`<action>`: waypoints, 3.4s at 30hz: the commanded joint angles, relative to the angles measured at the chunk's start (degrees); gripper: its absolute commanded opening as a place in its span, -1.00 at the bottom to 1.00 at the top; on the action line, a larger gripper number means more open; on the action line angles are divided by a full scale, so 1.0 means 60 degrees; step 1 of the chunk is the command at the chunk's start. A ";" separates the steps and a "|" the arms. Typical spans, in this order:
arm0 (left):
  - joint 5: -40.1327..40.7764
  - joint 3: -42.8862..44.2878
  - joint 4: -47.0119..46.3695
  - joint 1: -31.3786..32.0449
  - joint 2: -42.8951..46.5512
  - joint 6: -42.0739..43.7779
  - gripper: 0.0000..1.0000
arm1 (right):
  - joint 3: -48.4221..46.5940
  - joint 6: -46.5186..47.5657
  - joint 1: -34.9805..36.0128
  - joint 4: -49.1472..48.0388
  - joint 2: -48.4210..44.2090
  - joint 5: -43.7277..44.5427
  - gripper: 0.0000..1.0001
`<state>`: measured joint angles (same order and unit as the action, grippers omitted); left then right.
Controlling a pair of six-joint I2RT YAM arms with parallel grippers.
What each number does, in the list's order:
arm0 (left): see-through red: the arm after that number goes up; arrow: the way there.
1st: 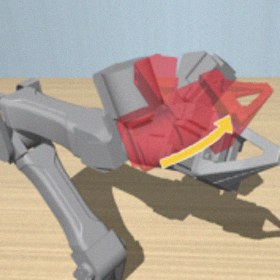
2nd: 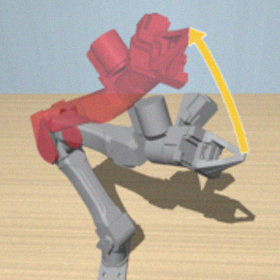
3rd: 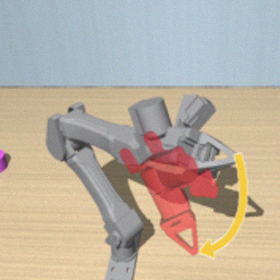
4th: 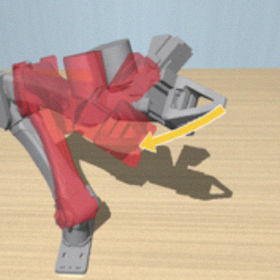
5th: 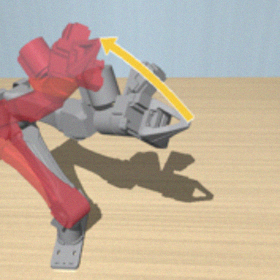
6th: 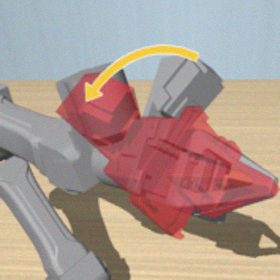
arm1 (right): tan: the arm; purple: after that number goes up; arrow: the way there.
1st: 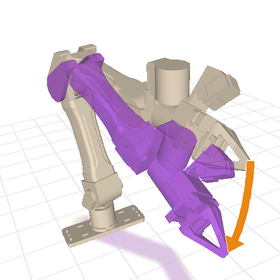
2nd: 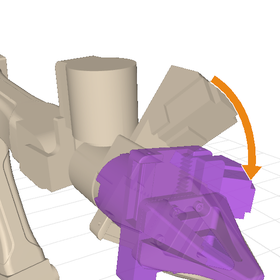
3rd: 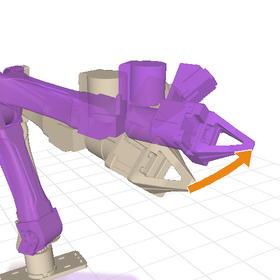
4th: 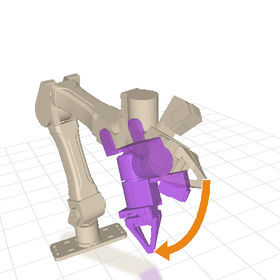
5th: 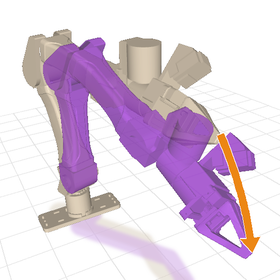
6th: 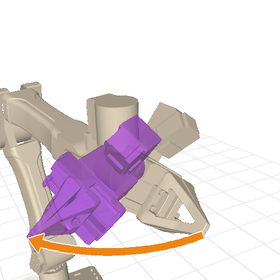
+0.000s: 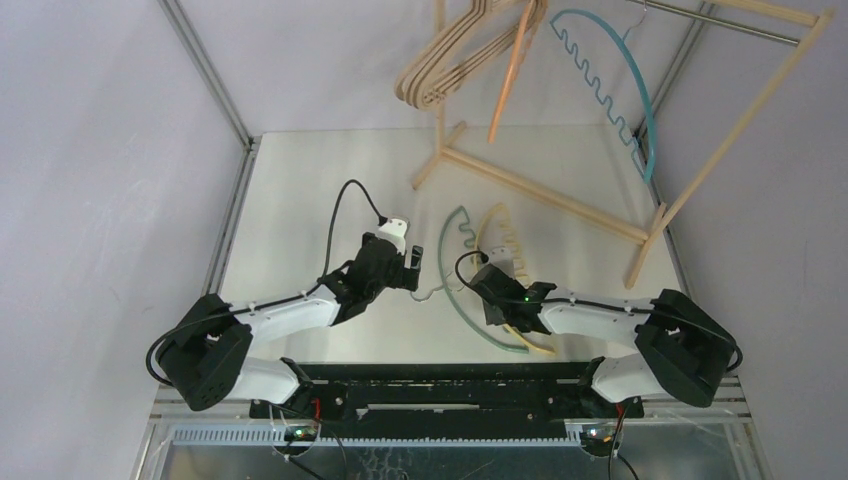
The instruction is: Organize the hangers
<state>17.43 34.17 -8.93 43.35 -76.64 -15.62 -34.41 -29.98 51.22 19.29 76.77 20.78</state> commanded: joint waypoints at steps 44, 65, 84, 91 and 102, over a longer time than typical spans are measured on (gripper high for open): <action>-0.0335 -0.0030 -0.0467 -0.0113 0.0077 -0.0224 0.77 | -0.3449 0.0191 -0.2963 0.2723 -0.9505 0.1456 -1.00; -0.0056 0.0015 -0.0151 -0.0121 0.0784 0.0055 0.77 | -0.6772 -0.0753 -0.7876 -0.1451 -0.4608 -0.3648 -1.00; -0.0085 0.0281 -0.0075 -0.0209 0.0335 0.0150 0.77 | -0.5317 -0.2681 -0.9651 -0.3778 -0.3816 -0.6110 -1.00; -0.0049 0.0295 -0.0046 -0.0202 0.0203 0.0208 0.77 | -0.5324 -0.2744 -1.0293 -0.4116 -0.3872 -0.6148 -1.00; -0.0051 0.0295 -0.0105 -0.0252 0.0062 0.0240 0.77 | -0.5380 -0.3248 -1.1068 -0.4936 -0.3563 -0.6770 -1.00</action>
<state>16.29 34.17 -8.45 42.30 -75.99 -15.42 -64.16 -48.73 -14.46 -3.31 56.16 -18.65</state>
